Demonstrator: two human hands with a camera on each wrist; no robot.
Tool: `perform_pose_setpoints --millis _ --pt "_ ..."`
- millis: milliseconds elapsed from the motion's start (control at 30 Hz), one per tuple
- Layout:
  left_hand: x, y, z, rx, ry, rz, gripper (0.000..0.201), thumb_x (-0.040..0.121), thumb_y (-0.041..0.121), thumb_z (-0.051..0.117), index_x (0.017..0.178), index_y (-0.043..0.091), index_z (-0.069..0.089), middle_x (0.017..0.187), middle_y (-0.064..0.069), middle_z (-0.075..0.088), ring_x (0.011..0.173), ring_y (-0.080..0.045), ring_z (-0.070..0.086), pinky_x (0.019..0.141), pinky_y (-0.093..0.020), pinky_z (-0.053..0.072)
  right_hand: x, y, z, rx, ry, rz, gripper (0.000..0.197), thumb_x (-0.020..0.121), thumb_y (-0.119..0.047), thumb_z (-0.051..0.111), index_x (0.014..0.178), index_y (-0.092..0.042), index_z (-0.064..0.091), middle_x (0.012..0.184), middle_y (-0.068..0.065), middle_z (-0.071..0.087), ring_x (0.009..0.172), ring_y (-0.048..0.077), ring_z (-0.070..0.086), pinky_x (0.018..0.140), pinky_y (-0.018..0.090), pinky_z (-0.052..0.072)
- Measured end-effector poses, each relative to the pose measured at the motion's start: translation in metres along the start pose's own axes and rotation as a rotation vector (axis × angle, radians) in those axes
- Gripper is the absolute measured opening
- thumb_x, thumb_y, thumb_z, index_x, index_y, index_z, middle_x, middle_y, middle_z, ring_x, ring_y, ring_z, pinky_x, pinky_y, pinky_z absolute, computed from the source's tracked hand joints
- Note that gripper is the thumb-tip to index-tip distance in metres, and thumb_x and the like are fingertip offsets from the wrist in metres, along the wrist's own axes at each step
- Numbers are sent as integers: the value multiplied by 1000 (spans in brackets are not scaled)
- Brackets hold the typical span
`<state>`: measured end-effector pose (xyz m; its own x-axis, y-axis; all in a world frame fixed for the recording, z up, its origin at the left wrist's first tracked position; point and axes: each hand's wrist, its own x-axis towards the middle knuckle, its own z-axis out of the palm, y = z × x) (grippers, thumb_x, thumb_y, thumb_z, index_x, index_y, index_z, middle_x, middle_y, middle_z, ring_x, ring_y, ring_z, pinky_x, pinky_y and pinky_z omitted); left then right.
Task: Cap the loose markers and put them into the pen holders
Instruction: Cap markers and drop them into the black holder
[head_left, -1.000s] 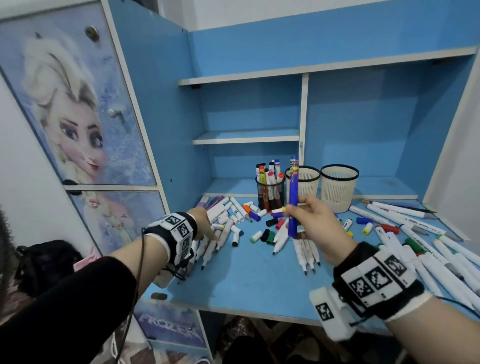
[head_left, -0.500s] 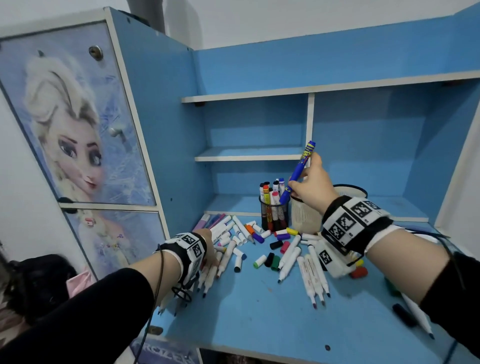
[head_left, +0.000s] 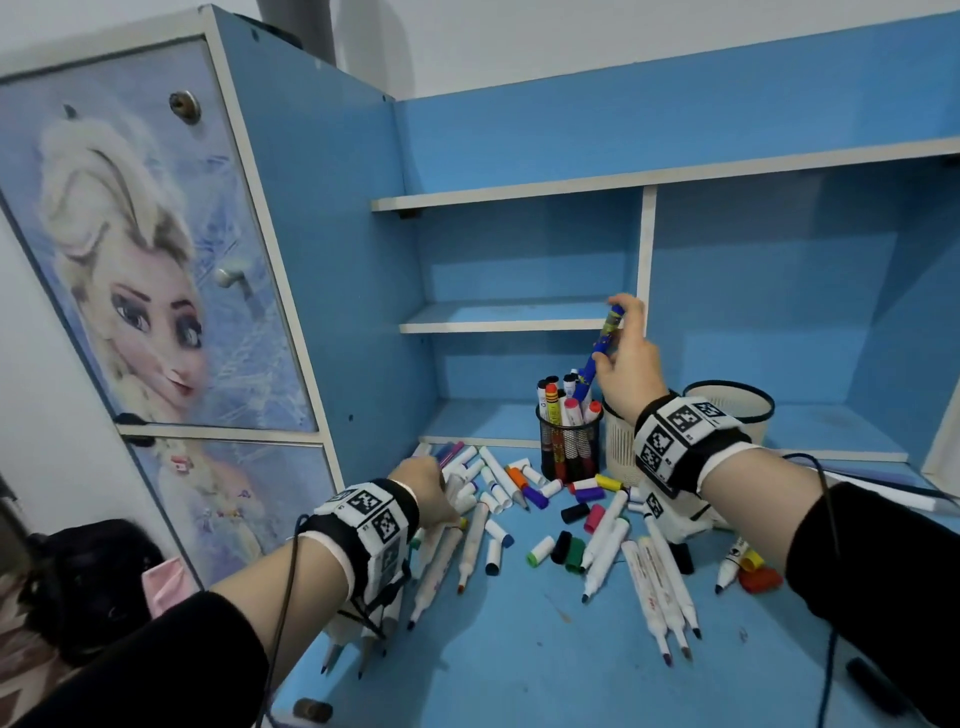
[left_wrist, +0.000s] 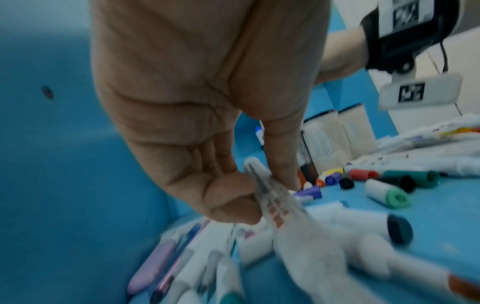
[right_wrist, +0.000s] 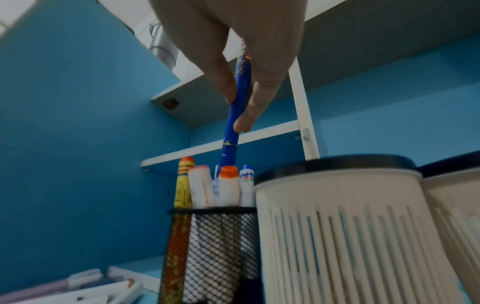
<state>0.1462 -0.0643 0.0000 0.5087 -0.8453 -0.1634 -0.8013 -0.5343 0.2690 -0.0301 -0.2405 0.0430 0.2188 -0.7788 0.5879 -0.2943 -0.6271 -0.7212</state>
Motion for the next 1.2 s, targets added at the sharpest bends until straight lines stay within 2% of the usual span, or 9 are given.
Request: perform_pose_setpoints --millis 67,167,400,533,700,833,1033,1100,1200 --pt "-2 2 -8 -207 53 44 52 74 19 78 116 9 48 106 -12 61 69 -22 58 58 -27 51 2 5 6 -49 -53 -30 50 89 4 49 130 -22 39 92 13 57 79 26 57 73 36 49" --pt "-11 7 -20 -455 83 144 50 75 9 76 112 17 45 79 -10 61 47 -17 57 41 -20 46 5 12 12 -78 -97 -51 39 91 2 50 126 -15 46 95 12 60 83 22 57 81 36 50" --pt "-38 19 -23 -747 231 281 28 76 11 77 95 18 58 73 -15 66 61 -17 64 52 -22 53 4 31 21 -313 -294 44 19 92 -8 55 107 -8 68 111 14 67 99 27 62 89 32 49" --pt "-54 17 -14 -841 227 293 29 75 9 78 96 15 59 70 -15 62 53 -10 61 51 -21 50 3 25 13 -362 -374 11 25 92 -10 54 113 -10 67 118 12 65 105 27 61 93 31 47" --pt "-72 10 0 -1024 190 250 31 75 1 75 99 8 57 67 -14 51 51 -11 61 51 -24 52 3 -5 -16 -332 -356 -58 30 90 -3 48 110 -12 67 110 11 67 101 24 61 89 26 46" --pt "-88 12 21 -1239 125 178 31 78 -2 71 95 5 47 66 -16 56 48 -11 62 47 -22 51 -11 -23 -38 -359 -429 -121 26 92 -7 51 107 -15 70 112 5 66 105 20 60 87 23 42" --pt "-105 22 78 -1431 33 32 30 79 -3 70 92 7 44 71 -17 66 51 -17 65 46 -22 51 -60 -19 -57 -606 -871 -270 26 90 -10 54 108 -21 70 108 -5 65 99 8 56 75 12 38" --pt "-111 26 98 -1471 2 -19 32 79 -1 71 95 6 44 78 -23 66 52 -19 64 47 -22 50 -76 -10 -60 -712 -1052 -311 26 91 -13 54 110 -21 69 116 -4 62 107 11 55 84 17 38" --pt "-117 39 122 -1530 66 -49 30 80 0 70 94 7 43 64 -18 64 44 -16 59 44 -21 49 -92 5 -59 -945 -1259 -366 24 91 -13 51 108 -21 67 115 2 60 107 20 56 90 34 48"
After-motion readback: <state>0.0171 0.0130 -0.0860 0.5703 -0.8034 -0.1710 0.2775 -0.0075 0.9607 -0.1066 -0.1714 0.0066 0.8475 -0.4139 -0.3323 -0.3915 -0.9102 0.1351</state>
